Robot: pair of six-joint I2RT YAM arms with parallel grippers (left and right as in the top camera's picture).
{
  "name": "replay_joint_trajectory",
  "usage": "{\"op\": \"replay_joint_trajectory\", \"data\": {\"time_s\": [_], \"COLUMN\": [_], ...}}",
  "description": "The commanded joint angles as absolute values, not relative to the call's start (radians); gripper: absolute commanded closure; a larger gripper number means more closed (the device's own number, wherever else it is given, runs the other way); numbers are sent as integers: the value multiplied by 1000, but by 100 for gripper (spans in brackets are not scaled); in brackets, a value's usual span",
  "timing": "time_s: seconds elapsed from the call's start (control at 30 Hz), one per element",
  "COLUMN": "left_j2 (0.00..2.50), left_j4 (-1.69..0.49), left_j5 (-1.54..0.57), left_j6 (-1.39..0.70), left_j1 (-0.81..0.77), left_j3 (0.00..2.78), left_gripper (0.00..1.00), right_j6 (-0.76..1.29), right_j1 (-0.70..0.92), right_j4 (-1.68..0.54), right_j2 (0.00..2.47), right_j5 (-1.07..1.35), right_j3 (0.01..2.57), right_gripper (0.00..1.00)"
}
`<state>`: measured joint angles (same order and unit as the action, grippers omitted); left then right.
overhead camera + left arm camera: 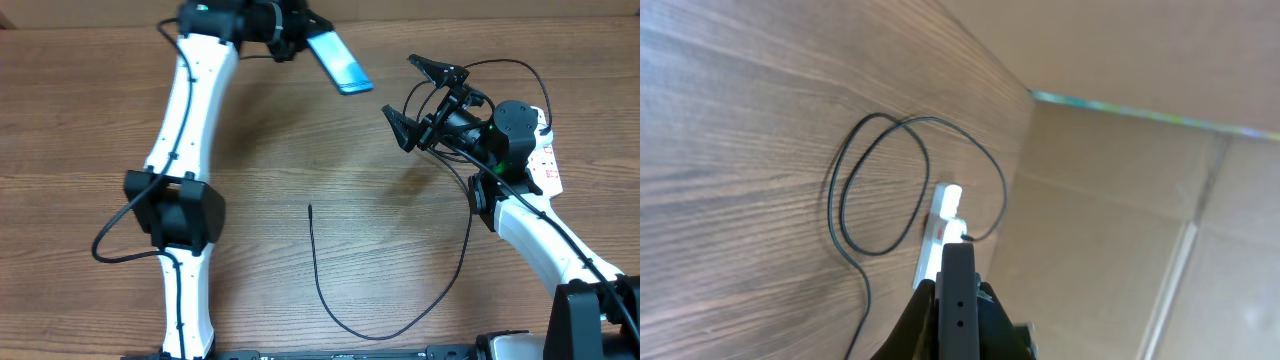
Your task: Plug charger to phone and switch on socket
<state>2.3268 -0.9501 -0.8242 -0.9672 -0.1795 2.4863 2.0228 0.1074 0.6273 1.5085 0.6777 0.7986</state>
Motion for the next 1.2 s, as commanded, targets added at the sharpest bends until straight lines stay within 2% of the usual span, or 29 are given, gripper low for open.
{"op": "replay_joint_trajectory", "data": {"time_s": [0.0, 0.23, 0.3, 0.43, 0.67, 0.9, 1.17], "left_j2": [2336, 2336, 2336, 2336, 2336, 2336, 2336], "left_j4": [-945, -978, -1066, -1177, -1315, -1459, -1460], "left_j5": [-1056, -1301, -1314, -1315, -1390, -1388, -1408], "left_j6": [-805, -454, -292, -136, 106, 257, 263], "left_j1": [-134, -80, -75, -72, -65, -51, -10], "left_j3": [2486, 2486, 2486, 2486, 2486, 2486, 2486], "left_gripper": [96, 96, 96, 96, 96, 96, 96], "right_j6": [2044, 1765, 1553, 1278, 995, 686, 591], "right_j1": [116, 116, 116, 116, 117, 139, 299], "right_j4": [633, 549, 455, 316, 184, 88, 36], "right_j2": [1501, 1501, 1501, 1501, 1501, 1501, 1501], "right_j5": [710, 774, 790, 791, 791, 886, 762], "right_j3": [824, 824, 824, 824, 824, 824, 829], "right_gripper": [0, 0, 0, 0, 0, 0, 0]}}
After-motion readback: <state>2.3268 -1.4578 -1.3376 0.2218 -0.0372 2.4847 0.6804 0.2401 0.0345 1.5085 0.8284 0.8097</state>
